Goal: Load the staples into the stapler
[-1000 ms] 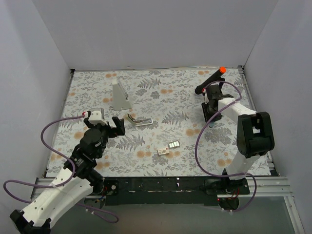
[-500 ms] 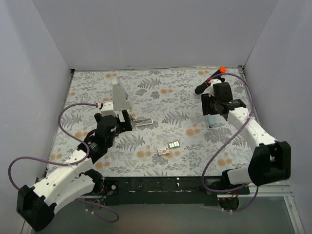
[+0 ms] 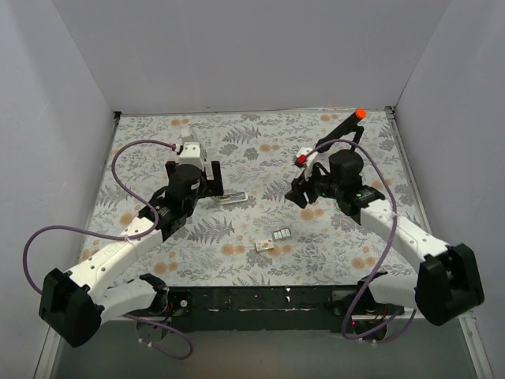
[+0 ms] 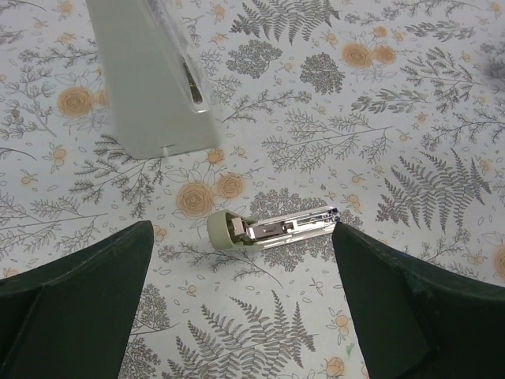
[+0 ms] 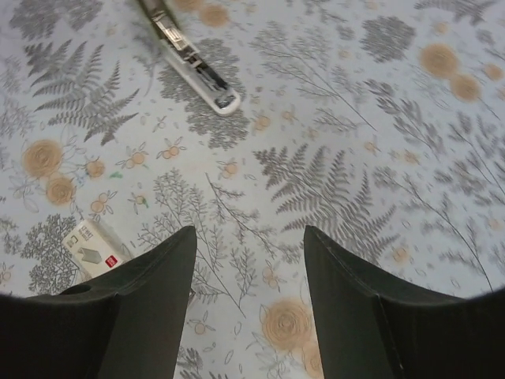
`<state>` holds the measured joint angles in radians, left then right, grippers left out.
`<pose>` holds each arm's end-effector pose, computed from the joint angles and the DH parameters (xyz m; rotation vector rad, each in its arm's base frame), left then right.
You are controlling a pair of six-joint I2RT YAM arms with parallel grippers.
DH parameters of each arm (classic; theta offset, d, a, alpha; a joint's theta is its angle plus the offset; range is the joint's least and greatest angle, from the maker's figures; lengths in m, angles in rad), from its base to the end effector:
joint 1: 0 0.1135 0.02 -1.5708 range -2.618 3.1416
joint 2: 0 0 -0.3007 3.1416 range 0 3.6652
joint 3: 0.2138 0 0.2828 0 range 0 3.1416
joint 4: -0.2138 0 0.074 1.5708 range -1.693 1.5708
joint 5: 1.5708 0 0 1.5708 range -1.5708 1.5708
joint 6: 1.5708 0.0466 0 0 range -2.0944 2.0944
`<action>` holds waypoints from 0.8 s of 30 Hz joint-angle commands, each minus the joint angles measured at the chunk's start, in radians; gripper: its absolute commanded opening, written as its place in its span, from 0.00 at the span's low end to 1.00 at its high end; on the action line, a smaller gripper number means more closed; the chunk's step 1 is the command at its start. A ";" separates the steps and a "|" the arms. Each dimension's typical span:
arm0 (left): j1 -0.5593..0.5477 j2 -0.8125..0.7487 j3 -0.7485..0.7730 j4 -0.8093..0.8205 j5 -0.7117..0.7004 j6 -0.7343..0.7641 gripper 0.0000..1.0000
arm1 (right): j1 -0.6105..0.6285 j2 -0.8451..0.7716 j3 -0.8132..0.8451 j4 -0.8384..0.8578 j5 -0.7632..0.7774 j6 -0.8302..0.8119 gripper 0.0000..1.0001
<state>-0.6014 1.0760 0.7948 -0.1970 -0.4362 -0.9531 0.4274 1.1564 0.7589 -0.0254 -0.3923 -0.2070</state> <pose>0.2276 -0.1323 0.3056 -0.6230 1.9462 -0.5436 0.2508 0.1338 0.2890 -0.8602 1.8039 0.5324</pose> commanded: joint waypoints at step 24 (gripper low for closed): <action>0.018 -0.488 -0.255 0.188 -0.099 0.215 0.98 | 0.272 0.940 0.806 -0.258 -0.237 -0.571 0.57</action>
<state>-0.5900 0.5945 0.5461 -0.0242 -0.5423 -0.7517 0.6834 2.0598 1.4803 -0.2012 -0.6285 -0.7345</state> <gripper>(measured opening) 0.982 0.591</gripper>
